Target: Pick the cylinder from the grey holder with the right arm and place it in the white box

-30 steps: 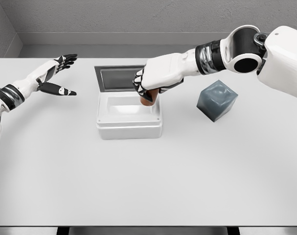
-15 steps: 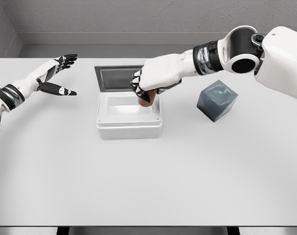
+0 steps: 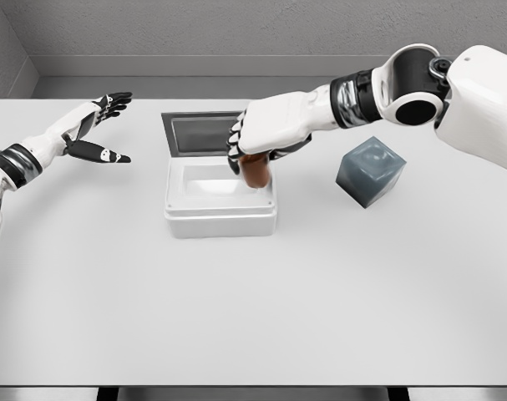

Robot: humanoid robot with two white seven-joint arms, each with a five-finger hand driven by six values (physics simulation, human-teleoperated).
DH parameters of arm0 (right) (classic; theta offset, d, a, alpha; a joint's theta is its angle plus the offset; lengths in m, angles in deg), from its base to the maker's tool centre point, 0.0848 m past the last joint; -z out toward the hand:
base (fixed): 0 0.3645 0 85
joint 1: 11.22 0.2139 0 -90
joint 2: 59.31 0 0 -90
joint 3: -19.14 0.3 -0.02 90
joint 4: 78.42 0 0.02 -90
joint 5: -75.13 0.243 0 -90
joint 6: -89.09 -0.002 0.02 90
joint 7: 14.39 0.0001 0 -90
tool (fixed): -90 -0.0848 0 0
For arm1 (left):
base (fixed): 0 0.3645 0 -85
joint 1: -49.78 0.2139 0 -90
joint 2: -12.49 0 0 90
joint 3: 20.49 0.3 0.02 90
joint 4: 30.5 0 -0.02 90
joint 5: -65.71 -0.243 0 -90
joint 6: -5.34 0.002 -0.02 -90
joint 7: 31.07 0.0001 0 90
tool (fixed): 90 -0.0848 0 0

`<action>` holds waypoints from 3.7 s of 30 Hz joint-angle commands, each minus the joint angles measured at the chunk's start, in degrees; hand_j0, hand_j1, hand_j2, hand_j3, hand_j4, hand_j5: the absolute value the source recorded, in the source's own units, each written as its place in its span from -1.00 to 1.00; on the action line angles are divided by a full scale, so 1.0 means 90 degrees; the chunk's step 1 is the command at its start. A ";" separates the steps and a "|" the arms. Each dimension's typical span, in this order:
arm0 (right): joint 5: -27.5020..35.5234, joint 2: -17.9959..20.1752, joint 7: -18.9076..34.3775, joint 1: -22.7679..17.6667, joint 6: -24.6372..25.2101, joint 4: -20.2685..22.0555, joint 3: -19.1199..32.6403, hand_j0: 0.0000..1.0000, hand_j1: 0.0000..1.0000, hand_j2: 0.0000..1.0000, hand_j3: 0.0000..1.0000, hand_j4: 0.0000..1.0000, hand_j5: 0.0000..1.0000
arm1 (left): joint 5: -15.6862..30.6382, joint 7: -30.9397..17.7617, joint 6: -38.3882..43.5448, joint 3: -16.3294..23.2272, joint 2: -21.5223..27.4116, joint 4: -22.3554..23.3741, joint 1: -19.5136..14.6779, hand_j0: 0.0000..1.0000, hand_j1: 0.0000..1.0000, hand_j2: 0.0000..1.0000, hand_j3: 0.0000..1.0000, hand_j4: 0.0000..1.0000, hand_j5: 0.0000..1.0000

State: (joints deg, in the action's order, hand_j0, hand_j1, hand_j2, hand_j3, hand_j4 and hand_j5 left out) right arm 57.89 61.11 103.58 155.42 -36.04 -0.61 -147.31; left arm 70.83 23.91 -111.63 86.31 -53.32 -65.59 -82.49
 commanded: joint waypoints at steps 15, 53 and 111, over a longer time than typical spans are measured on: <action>0.0021 0.0097 -0.0032 -0.0107 0.0014 0.0963 0.0320 0.69 0.69 0.69 0.69 0.69 0.69 | 0.0047 0.0001 0.0009 -0.0050 0.0027 -0.0007 0.0000 1.00 1.00 1.00 1.00 1.00 1.00; 0.0841 0.3866 -0.1263 -0.0898 0.0014 0.1988 0.1306 1.00 1.00 1.00 1.00 1.00 1.00 | 0.1570 0.0001 0.0243 0.0868 0.0271 -0.0769 -0.0029 1.00 1.00 1.00 1.00 1.00 1.00; 0.0890 0.3788 -0.1185 -0.1445 0.0014 0.1803 0.1306 1.00 1.00 1.00 1.00 1.00 1.00 | 0.2615 0.0001 0.0302 0.2450 0.1843 -0.3337 0.0518 1.00 1.00 1.00 1.00 1.00 1.00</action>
State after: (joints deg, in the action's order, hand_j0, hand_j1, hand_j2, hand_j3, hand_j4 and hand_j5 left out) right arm 65.57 95.16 92.94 142.32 -36.00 15.72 -135.66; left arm 93.73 23.92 -108.99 108.47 -37.10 -94.95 -77.83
